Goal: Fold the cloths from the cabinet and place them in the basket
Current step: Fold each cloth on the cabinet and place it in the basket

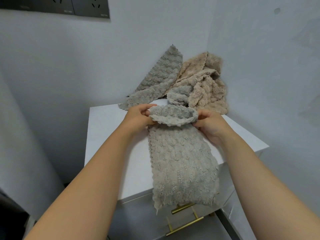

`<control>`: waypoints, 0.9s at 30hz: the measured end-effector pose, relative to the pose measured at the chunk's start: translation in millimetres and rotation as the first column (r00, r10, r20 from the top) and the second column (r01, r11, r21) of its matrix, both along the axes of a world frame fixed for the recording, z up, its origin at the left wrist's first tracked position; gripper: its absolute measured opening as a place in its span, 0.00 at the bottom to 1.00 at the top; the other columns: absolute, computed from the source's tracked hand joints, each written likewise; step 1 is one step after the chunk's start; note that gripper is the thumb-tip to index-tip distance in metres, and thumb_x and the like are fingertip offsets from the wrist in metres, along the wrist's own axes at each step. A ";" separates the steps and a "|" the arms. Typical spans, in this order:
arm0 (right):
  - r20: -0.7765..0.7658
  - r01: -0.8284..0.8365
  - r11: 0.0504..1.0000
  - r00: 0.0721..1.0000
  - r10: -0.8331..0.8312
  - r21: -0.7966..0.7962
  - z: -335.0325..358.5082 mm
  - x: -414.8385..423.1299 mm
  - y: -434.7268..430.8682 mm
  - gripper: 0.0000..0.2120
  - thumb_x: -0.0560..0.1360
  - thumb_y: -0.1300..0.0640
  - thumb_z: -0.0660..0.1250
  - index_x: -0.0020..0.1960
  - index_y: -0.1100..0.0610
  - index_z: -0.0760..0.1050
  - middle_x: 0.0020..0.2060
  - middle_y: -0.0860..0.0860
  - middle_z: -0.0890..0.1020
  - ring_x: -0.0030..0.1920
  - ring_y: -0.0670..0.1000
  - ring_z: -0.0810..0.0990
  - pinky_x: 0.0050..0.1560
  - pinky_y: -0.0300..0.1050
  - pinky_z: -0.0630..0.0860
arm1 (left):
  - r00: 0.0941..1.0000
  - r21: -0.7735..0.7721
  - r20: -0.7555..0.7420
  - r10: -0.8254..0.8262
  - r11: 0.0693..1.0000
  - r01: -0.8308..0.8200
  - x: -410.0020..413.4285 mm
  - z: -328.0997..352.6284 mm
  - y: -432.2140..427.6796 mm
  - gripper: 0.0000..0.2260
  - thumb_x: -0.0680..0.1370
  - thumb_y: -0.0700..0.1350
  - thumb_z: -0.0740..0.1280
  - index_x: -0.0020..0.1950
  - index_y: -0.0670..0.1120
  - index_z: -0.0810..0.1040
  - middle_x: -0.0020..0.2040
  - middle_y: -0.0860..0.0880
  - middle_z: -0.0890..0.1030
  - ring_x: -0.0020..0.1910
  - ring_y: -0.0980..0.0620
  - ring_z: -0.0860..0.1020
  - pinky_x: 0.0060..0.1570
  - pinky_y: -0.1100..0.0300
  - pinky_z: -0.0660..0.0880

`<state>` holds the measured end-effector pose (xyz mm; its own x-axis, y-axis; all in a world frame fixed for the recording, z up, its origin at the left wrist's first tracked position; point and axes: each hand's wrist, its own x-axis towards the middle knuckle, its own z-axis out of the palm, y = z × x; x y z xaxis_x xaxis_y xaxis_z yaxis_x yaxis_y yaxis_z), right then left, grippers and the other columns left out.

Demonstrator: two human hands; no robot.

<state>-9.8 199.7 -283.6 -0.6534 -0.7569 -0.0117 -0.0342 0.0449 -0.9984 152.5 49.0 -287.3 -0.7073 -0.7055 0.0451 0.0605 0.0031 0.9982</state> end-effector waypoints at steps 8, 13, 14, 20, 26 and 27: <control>0.013 -0.088 0.996 0.996 0.088 -0.016 0.9 -7.7 9.6 0.16 0.70 0.79 0.61 0.33 0.63 0.78 0.37 0.59 0.80 0.39 0.54 0.80 0.42 0.42 0.81 | 0.971 -0.152 0.107 -0.213 0.962 0.228 18.2 -0.7 -10.3 0.19 0.71 0.25 0.65 0.31 0.47 0.82 0.33 0.48 0.80 0.34 0.53 0.76 0.39 0.64 0.73; -0.103 -0.099 0.994 0.989 0.102 0.039 -3.0 -12.5 10.7 0.15 0.71 0.77 0.61 0.37 0.60 0.78 0.39 0.57 0.79 0.45 0.56 0.76 0.54 0.50 0.75 | 0.940 -0.160 0.112 -0.322 0.928 0.337 25.7 0.3 -8.7 0.11 0.64 0.32 0.68 0.31 0.47 0.83 0.32 0.49 0.80 0.32 0.55 0.75 0.36 0.67 0.72; -0.125 -0.096 0.994 0.987 0.101 0.049 -2.2 -10.9 10.6 0.15 0.71 0.77 0.60 0.41 0.59 0.78 0.41 0.56 0.79 0.45 0.54 0.76 0.53 0.50 0.74 | 0.933 -0.172 0.132 -0.334 0.920 0.353 25.2 0.4 -7.8 0.10 0.64 0.33 0.68 0.31 0.48 0.83 0.33 0.49 0.80 0.34 0.54 0.75 0.37 0.66 0.72; -0.323 -0.223 0.965 0.911 0.256 0.138 8.2 -7.4 13.6 0.32 0.71 0.77 0.64 0.66 0.49 0.67 0.55 0.45 0.74 0.56 0.42 0.74 0.54 0.39 0.72 | 0.929 -0.192 0.137 -0.343 0.911 0.365 24.6 1.1 -7.0 0.08 0.63 0.36 0.69 0.33 0.48 0.84 0.35 0.50 0.81 0.36 0.55 0.77 0.41 0.67 0.74; -0.351 -0.133 0.991 0.928 0.123 -0.005 14.8 0.5 6.5 0.12 0.70 0.72 0.69 0.44 0.56 0.81 0.36 0.46 0.84 0.40 0.45 0.81 0.47 0.38 0.78 | 0.929 -0.177 0.088 -0.359 0.912 0.369 24.5 1.3 -7.3 0.08 0.64 0.35 0.69 0.38 0.46 0.84 0.39 0.47 0.83 0.39 0.52 0.78 0.44 0.63 0.74; -0.346 -0.124 0.992 0.932 0.111 -0.015 15.8 -1.6 8.1 0.12 0.70 0.72 0.69 0.43 0.57 0.81 0.34 0.46 0.84 0.39 0.46 0.80 0.47 0.38 0.78 | 0.934 -0.173 0.076 -0.350 0.918 0.358 24.5 1.5 -7.8 0.07 0.65 0.37 0.70 0.40 0.45 0.84 0.41 0.46 0.83 0.41 0.51 0.78 0.46 0.62 0.74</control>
